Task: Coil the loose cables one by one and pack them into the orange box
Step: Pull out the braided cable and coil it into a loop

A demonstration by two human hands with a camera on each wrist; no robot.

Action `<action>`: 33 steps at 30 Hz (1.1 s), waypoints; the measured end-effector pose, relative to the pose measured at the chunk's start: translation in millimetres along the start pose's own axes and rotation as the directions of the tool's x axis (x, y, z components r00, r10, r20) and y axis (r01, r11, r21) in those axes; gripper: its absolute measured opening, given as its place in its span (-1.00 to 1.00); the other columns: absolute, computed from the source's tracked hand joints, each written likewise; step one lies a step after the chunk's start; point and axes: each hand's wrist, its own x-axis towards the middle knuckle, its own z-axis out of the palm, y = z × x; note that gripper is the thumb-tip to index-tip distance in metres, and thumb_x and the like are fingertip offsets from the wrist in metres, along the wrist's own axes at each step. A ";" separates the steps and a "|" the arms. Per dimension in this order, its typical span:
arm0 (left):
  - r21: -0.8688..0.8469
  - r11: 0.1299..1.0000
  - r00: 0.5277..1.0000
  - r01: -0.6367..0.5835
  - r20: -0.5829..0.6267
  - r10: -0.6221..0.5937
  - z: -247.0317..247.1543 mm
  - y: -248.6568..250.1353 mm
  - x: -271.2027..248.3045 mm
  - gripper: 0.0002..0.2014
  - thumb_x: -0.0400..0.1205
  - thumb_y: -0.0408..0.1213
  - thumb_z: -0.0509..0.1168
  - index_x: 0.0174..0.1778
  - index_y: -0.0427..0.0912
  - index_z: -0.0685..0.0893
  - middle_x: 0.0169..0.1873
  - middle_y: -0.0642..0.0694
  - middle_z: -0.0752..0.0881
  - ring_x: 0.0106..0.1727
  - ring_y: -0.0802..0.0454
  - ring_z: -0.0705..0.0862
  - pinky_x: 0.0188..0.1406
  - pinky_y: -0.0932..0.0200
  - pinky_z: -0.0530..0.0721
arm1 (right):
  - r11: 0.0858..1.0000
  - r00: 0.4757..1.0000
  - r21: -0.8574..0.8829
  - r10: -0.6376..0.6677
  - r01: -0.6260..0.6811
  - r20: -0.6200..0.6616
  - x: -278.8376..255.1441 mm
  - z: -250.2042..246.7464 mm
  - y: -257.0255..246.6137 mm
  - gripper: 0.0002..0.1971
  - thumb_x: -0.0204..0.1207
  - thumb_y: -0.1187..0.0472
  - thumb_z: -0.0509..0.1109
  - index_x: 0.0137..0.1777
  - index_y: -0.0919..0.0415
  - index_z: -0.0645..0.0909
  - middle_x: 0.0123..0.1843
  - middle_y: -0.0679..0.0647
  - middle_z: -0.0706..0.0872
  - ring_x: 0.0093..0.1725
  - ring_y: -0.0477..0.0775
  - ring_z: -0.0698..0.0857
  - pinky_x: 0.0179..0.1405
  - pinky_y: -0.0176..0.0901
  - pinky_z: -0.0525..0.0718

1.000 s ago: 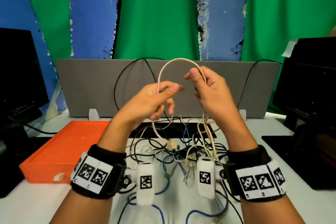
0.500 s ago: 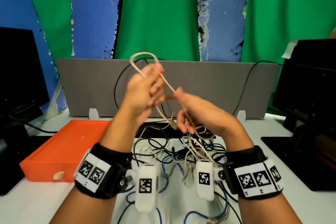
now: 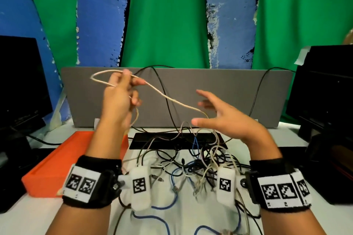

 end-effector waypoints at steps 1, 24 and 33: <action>0.077 0.996 0.997 0.036 0.069 -0.041 8.9 -4.4 -4.9 -0.85 0.80 -0.16 0.15 -0.06 -0.08 0.52 -0.23 -0.07 0.81 -0.65 0.14 0.32 -0.67 0.26 0.33 | 0.995 0.997 0.074 -0.072 0.074 -0.035 -0.7 5.2 -10.6 -0.15 0.51 -0.20 0.48 0.71 -0.35 0.07 0.64 -0.16 0.40 0.61 -0.17 0.36 0.58 -0.05 0.32; 0.260 0.960 0.903 -0.105 0.429 -0.018 41.2 -17.8 -27.1 -0.82 0.62 -0.08 0.36 -0.12 -0.08 0.80 -0.55 -0.10 0.48 -0.57 0.13 0.32 -0.62 0.26 0.19 | 0.909 0.811 -0.192 -0.417 0.370 -0.411 7.8 36.1 -37.1 -0.60 0.71 -0.09 0.24 0.52 -0.13 0.51 0.45 -0.17 0.61 0.50 -0.15 0.49 0.69 0.17 0.19; 0.388 0.916 0.820 -0.101 0.554 -0.144 30.1 -6.9 -28.8 -0.72 0.75 -0.08 0.21 -0.06 -0.18 0.71 -0.50 -0.12 0.52 -0.55 0.06 0.37 -0.55 0.22 0.33 | 0.916 0.836 0.114 -0.294 0.385 -0.463 19.2 22.8 -15.5 -0.84 0.69 0.09 0.39 0.01 0.10 0.78 -0.27 -0.22 0.71 -0.26 -0.23 0.61 -0.21 -0.28 0.54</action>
